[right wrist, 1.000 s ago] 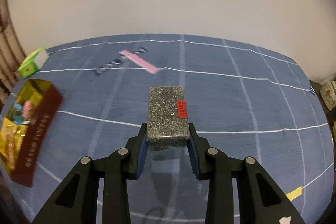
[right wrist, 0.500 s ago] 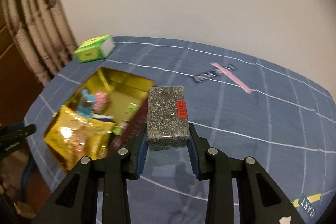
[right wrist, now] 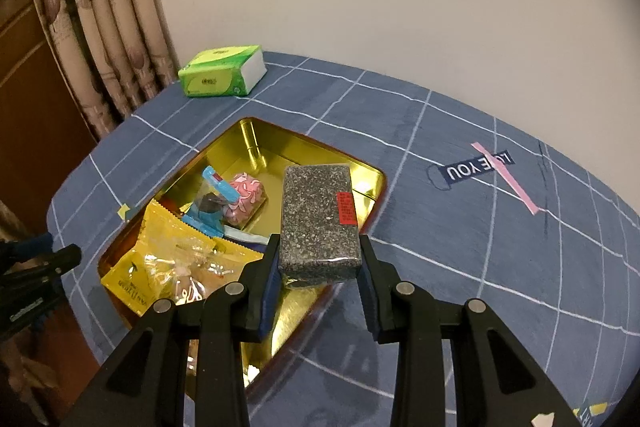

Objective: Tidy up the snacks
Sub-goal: 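Carry the granola block into the tin and open the right tool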

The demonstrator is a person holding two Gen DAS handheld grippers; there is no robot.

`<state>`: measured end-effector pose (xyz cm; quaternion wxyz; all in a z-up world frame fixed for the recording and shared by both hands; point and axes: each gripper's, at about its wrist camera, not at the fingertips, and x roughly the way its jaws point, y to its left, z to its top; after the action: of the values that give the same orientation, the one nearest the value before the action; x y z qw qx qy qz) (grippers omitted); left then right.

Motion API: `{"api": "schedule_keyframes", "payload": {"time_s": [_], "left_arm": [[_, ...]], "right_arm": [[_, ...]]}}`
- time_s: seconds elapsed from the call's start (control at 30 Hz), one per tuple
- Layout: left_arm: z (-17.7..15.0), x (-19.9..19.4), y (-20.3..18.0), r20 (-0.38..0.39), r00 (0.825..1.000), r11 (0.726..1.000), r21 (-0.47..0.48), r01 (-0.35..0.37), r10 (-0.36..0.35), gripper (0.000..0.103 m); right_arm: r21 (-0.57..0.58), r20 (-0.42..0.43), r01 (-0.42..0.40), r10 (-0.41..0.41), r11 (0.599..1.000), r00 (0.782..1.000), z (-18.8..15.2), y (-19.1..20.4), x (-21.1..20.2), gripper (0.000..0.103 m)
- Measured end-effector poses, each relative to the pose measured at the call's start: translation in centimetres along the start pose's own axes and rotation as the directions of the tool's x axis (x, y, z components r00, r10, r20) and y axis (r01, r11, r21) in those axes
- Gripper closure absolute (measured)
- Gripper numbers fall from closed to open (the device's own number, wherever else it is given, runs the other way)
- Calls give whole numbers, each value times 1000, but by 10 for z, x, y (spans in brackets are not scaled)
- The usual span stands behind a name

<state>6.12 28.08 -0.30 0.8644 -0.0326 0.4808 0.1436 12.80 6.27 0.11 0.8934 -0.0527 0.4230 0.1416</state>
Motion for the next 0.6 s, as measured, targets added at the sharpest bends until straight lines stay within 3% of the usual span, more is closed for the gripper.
{"api": "schedule_keyframes", "payload": {"time_s": [0.6], "left_arm": [[-2, 6, -2, -16, 999, 999, 8, -47, 47, 50]], "right_arm": [[-60, -61, 45, -49, 997, 997, 6, 22, 45, 71]]}}
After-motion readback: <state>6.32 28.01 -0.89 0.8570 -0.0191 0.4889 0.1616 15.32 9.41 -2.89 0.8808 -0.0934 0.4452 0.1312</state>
